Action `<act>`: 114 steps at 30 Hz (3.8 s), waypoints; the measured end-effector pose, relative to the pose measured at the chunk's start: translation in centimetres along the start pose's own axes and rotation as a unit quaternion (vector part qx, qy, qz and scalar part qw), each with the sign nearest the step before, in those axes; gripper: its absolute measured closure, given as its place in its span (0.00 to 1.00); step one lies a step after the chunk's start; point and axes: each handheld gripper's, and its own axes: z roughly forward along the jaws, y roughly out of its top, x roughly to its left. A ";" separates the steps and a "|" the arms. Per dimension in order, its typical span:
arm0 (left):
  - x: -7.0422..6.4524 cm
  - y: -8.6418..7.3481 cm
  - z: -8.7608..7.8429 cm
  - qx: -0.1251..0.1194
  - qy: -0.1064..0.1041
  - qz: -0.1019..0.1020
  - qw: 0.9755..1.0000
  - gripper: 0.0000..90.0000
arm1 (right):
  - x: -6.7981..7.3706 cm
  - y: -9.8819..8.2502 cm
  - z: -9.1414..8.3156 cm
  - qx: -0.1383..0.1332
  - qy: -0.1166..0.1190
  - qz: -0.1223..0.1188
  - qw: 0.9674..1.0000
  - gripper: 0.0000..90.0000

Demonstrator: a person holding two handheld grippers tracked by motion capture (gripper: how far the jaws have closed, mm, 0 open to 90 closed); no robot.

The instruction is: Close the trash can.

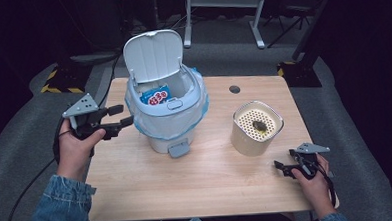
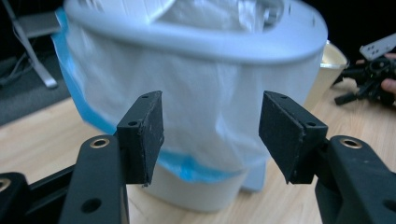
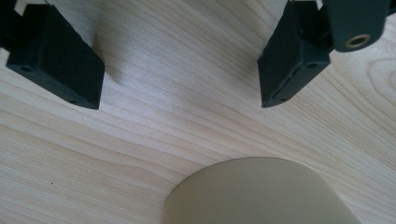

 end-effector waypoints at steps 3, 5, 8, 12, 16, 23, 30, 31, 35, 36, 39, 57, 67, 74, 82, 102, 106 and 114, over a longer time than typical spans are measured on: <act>0.2 1.1 -0.2 -0.019 -0.005 0.002 1.000 0.46 | 0.0 0.0 0.0 0.000 0.000 0.000 1.000 0.16; 0.2 1.9 -0.3 -0.028 0.000 0.001 1.000 0.46 | 0.0 0.0 0.0 0.000 0.000 0.000 1.000 0.16; 0.3 2.9 -0.4 -0.040 0.007 -0.002 0.999 0.45 | 0.0 0.0 0.0 0.000 0.000 0.000 1.000 0.16; 0.6 3.9 -0.3 -0.058 0.019 -0.011 0.998 0.45 | 0.0 0.0 0.0 0.000 0.000 0.000 1.000 0.16; 0.8 4.9 0.0 -0.071 0.035 -0.014 0.997 0.45 | 0.0 0.0 0.0 0.000 0.000 0.000 1.000 0.16; 1.8 6.7 1.0 -0.074 0.064 -0.013 0.995 0.46 | 0.0 0.0 0.0 0.000 0.000 0.000 1.000 0.16; 3.3 8.0 2.1 -0.064 0.072 -0.013 0.995 0.46 | 0.0 0.0 0.0 0.000 0.000 0.000 1.000 0.16; 3.6 8.1 2.3 -0.062 0.073 -0.014 0.995 0.46 | 0.0 0.0 0.0 0.000 0.000 0.000 1.000 0.16; 4.5 8.8 2.9 -0.058 0.072 -0.018 0.996 0.46 | 0.0 0.0 0.0 0.000 0.000 0.000 1.000 0.16; 4.6 8.9 3.0 -0.057 0.073 -0.017 0.996 0.45 | 0.0 0.0 0.0 0.000 0.000 0.000 1.000 0.16; 5.0 9.1 3.4 -0.043 0.087 -0.006 0.995 0.41 | 0.0 0.0 0.0 0.000 0.000 0.000 1.000 0.16; 4.1 9.5 3.2 -0.041 0.009 0.001 0.999 0.49 | 0.0 0.0 0.0 0.000 0.000 0.000 1.000 0.16; 1.6 8.8 3.1 -0.021 -0.022 0.033 0.999 0.43 | 0.0 0.0 0.0 0.000 0.000 0.000 1.000 0.16; 0.7 8.1 3.5 -0.010 -0.065 0.015 0.998 0.47 | 0.0 0.0 0.0 -0.001 -0.001 0.000 1.000 0.16; 0.5 7.3 5.0 0.027 -0.116 0.004 0.993 0.56 | 0.0 0.0 0.0 -0.001 0.000 0.000 1.000 0.16; -0.5 7.6 7.9 0.052 -0.083 0.019 0.995 0.54 | 0.0 0.0 0.0 0.000 0.000 0.000 1.000 0.16; -0.9 7.7 8.1 0.059 -0.054 0.057 0.995 0.55 | 0.0 0.0 0.0 -0.001 0.000 0.000 1.000 0.16; -2.2 8.4 8.4 0.096 -0.035 0.092 0.991 0.62 | 0.0 0.0 0.0 0.000 0.000 0.000 1.000 0.16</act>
